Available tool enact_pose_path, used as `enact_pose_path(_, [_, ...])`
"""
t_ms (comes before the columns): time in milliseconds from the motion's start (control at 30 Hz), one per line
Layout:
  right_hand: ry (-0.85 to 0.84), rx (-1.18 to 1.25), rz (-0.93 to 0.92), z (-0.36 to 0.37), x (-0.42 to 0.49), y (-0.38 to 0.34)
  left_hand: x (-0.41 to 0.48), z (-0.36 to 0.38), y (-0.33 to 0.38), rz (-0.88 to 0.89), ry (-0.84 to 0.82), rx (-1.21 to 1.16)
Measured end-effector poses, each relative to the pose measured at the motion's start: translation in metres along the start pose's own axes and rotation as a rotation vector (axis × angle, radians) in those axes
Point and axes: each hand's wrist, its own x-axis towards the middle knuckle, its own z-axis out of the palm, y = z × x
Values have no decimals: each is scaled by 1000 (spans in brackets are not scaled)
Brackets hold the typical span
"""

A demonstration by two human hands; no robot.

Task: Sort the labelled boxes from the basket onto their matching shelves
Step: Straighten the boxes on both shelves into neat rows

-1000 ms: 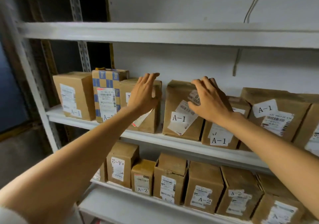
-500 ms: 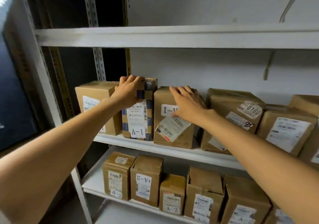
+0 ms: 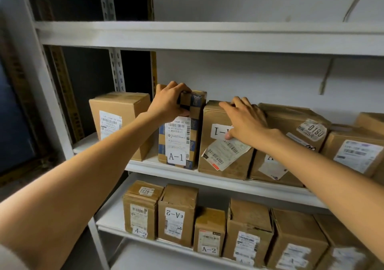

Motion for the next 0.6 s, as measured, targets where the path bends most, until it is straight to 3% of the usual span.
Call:
enact_pose_path(100, [5,-27,2,-3,4,-8,-7,-4,-11,-9,-51,-105])
enact_pose_path(200, [109,18,-21,-5,13,-20,-19,-13,-34,-75,137,-236])
enact_pose_path(267, [204,95,-36,-6,20,-30,-25,-22,-58,-178,246,-167])
enact_pose_path(300, [228,120,-47,-6,22,-36,-27,-26,-73,-239,219,-65])
enact_pose_path(367, [235,150,-68,-3,28,-46,-33,-31,-98,-347,10,155])
enact_pose_path(433, [195,204,-95,2,33,-55,-39,-29,-110,-411,-168,235])
enact_pose_path(600, [140,235,-117,9,41,-61,-41,-21,-111,-313,-76,318])
